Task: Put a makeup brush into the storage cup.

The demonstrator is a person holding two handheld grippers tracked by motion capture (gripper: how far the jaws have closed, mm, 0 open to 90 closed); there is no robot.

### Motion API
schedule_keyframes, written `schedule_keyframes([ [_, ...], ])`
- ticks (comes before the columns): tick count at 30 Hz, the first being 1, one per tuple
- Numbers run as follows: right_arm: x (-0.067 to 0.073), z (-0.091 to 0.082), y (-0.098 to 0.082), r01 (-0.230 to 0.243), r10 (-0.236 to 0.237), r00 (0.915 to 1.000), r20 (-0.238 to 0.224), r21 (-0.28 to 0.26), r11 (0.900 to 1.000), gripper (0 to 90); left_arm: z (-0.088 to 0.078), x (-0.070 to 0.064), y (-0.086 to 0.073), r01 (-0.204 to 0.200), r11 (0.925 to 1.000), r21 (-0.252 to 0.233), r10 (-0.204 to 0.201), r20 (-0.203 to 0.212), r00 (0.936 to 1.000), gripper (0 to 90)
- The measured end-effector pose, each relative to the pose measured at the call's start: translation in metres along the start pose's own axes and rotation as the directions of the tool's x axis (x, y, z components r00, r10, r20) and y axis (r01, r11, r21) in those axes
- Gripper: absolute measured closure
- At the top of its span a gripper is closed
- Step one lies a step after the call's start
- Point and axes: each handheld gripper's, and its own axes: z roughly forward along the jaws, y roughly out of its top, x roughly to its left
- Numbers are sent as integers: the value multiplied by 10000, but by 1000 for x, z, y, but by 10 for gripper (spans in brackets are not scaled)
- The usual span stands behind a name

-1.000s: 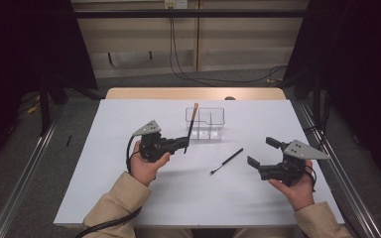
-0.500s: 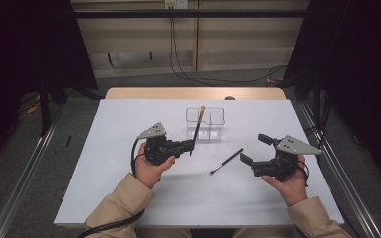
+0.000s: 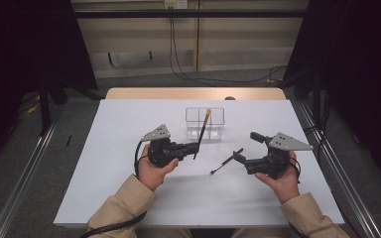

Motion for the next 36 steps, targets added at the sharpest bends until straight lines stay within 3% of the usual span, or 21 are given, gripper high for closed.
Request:
schedule_keyframes([
  [11,5,11,6,-229,225,9983,-531,-61,9997,40,3,-2,-1,-53,10000,67,53,49,10000,852],
  [23,9,22,11,-544,509,9934,-1029,-313,9980,135,8,-5,-2,-224,9997,113,222,129,9997,852],
  [36,16,35,17,-1002,931,9760,-1969,-263,9946,309,14,-9,-4,-316,9993,191,312,226,9993,852],
])
